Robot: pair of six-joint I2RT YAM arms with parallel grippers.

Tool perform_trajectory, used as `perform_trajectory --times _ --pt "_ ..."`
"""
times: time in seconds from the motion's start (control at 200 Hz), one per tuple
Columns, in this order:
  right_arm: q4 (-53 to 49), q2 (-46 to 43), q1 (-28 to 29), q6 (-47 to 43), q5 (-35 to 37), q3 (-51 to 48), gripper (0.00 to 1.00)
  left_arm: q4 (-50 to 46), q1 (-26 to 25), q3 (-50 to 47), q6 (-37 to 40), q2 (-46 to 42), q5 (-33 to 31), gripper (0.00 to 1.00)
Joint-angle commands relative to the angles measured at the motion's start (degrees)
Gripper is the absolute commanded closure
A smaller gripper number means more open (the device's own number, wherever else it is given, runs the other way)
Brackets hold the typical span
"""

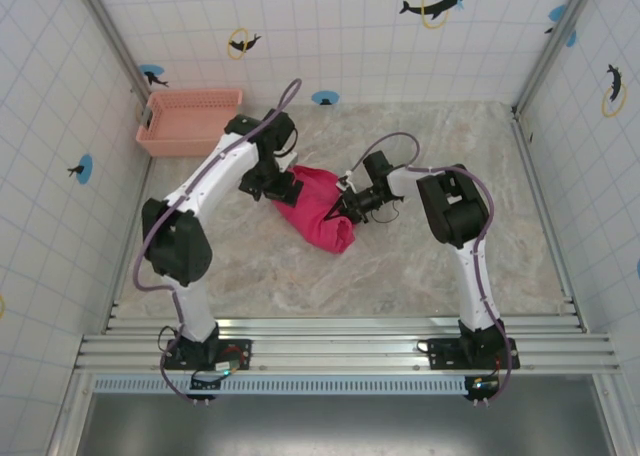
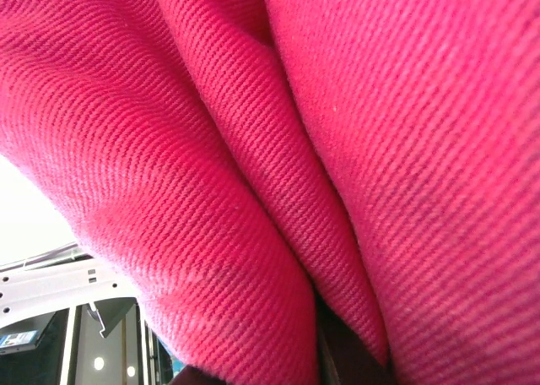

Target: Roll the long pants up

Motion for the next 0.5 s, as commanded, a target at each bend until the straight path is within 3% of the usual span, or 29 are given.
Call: perform_trajectory --times 0.0,0.235,0.33,0.415,0.495 --pt "0.2 2.8 -0.3 1.4 7.3 -2.2 0.97 0.9 0.5 4.6 -2.7 11.2 0.5 0.03" --pt "-1.1 0.8 0.5 0.0 7.3 -4.8 0.96 -2.9 1.1 21.6 -3.1 26.9 0.0 0.02" --pt "-11.0 0.6 1.6 -7.9 8.4 -2.0 0.95 -4.9 1.7 25.9 -3.8 31.3 0.2 0.02" --pt "-23.1 -1.0 3.0 -17.9 13.2 2.8 0.81 -9.3 2.6 30.1 -4.3 35.7 1.4 0.03" --pt "-30.9 -6.8 5.0 -24.3 25.2 6.5 0.67 -10.6 2.7 31.0 -3.5 37.0 0.5 0.03"
